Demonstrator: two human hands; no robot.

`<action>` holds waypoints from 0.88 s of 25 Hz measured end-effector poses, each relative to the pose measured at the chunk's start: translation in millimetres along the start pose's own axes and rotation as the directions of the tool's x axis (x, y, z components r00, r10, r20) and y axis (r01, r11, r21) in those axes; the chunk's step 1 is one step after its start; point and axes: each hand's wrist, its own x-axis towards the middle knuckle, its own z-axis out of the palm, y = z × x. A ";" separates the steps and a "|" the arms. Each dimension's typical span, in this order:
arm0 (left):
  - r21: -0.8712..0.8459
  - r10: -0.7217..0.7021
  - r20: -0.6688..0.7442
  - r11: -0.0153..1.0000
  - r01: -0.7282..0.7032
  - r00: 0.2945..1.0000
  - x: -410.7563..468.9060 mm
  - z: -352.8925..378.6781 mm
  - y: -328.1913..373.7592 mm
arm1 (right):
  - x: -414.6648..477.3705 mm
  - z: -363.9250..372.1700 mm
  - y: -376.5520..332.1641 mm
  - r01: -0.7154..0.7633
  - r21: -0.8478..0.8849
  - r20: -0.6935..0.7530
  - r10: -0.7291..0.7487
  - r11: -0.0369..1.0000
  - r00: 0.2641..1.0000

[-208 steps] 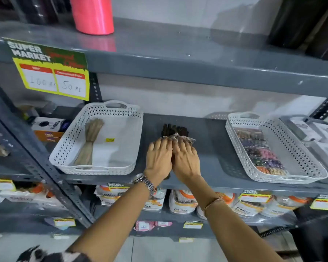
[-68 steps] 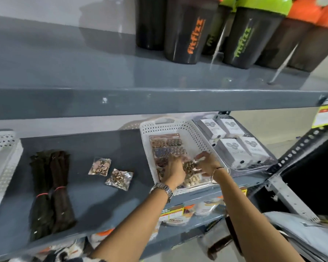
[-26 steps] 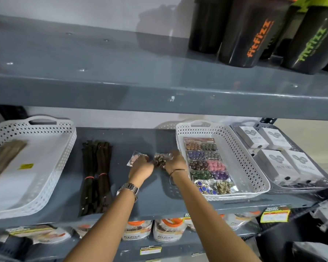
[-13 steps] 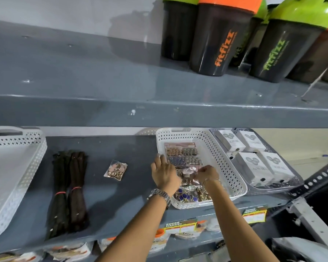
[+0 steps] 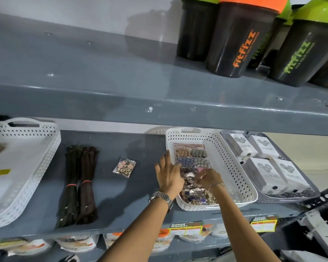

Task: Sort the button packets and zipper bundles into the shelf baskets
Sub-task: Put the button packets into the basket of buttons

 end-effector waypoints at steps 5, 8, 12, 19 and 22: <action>0.046 -0.247 -0.248 0.963 0.266 0.937 14.6 -18.0 -85.6 | -18.0 -3.0 -77.0 0.264 0.050 -0.169 -0.253 0.963 0.953; 0.065 -0.511 -0.124 0.851 0.520 0.851 13.8 -22.8 -133.2 | -28.5 38.0 -119.3 0.369 0.151 -0.028 -0.369 0.917 0.929; -0.003 -0.356 0.047 0.934 0.357 0.933 15.2 -24.4 -152.3 | -33.6 87.0 -142.0 0.294 0.096 0.215 -0.308 0.951 0.927; -0.465 -0.116 0.037 0.877 0.120 0.993 17.2 -58.8 -135.9 | -27.6 82.1 -146.9 0.267 0.267 0.043 -0.288 0.926 0.957; -0.629 -0.133 -0.116 0.776 0.031 0.984 32.7 -65.9 -100.6 | -21.2 49.7 -137.6 0.277 0.467 -0.174 -0.219 0.840 0.960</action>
